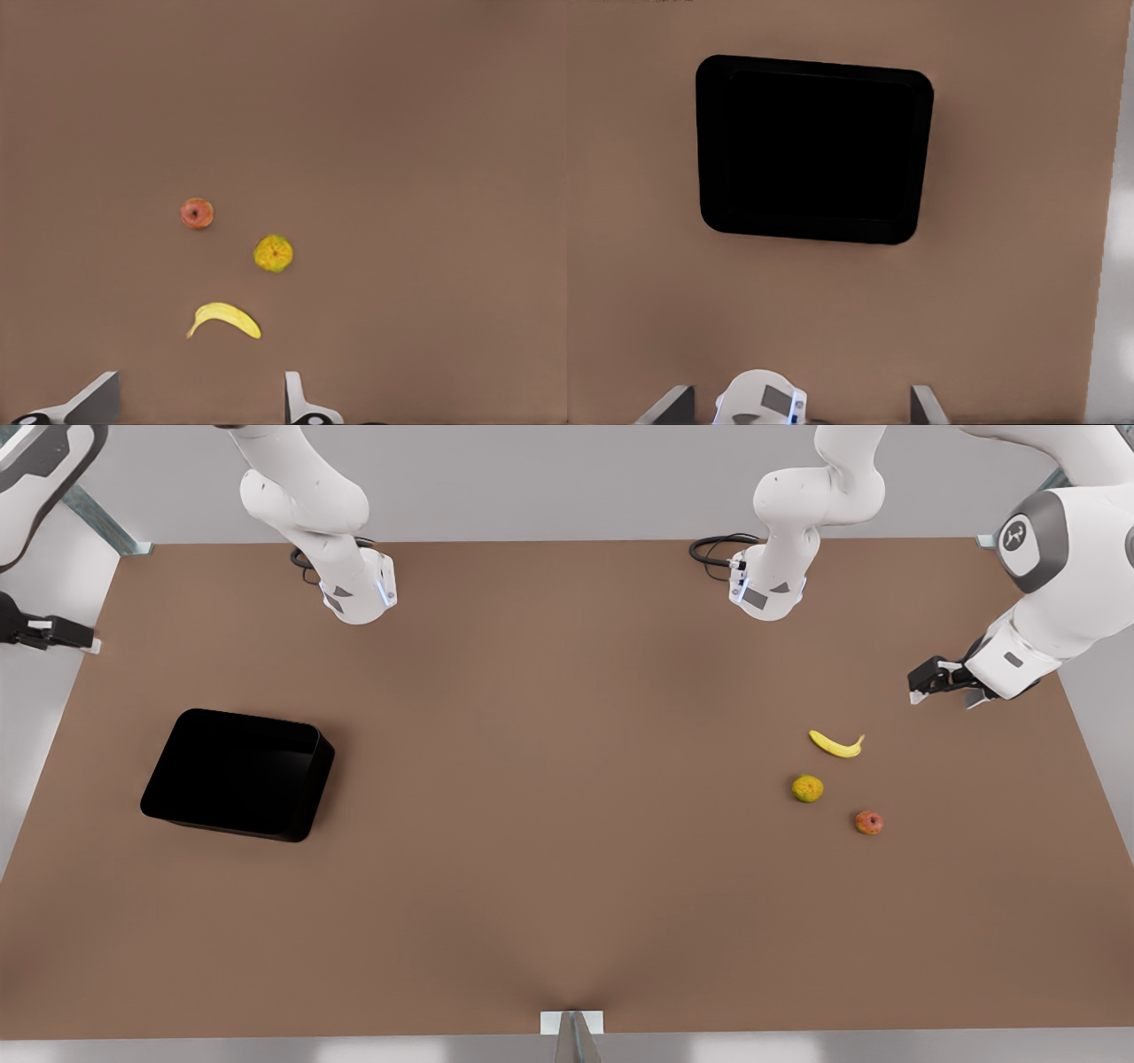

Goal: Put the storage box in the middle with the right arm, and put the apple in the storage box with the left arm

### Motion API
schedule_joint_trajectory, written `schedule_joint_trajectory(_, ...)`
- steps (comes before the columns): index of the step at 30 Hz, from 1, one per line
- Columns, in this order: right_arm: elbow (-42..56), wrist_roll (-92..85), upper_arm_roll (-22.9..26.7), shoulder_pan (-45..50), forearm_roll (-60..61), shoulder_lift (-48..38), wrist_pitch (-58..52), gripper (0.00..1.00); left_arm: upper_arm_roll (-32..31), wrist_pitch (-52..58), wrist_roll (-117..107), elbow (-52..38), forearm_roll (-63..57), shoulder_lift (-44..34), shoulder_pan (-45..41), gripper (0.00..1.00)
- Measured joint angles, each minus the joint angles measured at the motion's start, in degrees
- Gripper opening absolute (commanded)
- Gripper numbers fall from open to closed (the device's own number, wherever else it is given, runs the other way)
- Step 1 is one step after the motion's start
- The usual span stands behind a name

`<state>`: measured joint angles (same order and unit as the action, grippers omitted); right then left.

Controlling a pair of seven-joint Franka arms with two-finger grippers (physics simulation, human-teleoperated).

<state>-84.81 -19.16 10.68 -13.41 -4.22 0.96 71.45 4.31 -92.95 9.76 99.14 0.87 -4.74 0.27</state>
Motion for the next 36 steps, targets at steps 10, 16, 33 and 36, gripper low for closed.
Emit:
schedule_joint_trajectory(10, -12.6, -5.6, 2.2, 4.5, 0.6, 16.3, 26.8, 1.00, 2.8, 3.3, -39.4, -10.1, 7.8, 23.3, 0.2, 1.00)
schedule_joint_trajectory(16, -29.0, -19.3, 12.9, 4.0, 3.0, 13.7, 45.8, 1.00, 12.3, 0.8, -44.5, -9.7, 39.8, 42.1, 1.0, 1.00)
schedule_joint_trajectory(33, -30.8, -18.3, 14.2, 4.8, 3.2, 26.3, 57.6, 1.00, 12.4, 0.4, -46.0, -10.3, 67.2, 54.6, 12.6, 1.00)
schedule_joint_trajectory(36, -30.9, -18.3, 14.0, 4.7, 3.2, 26.7, 57.3, 0.95, 12.3, 1.8, -43.8, -12.0, 64.7, 55.2, 12.6, 1.00)
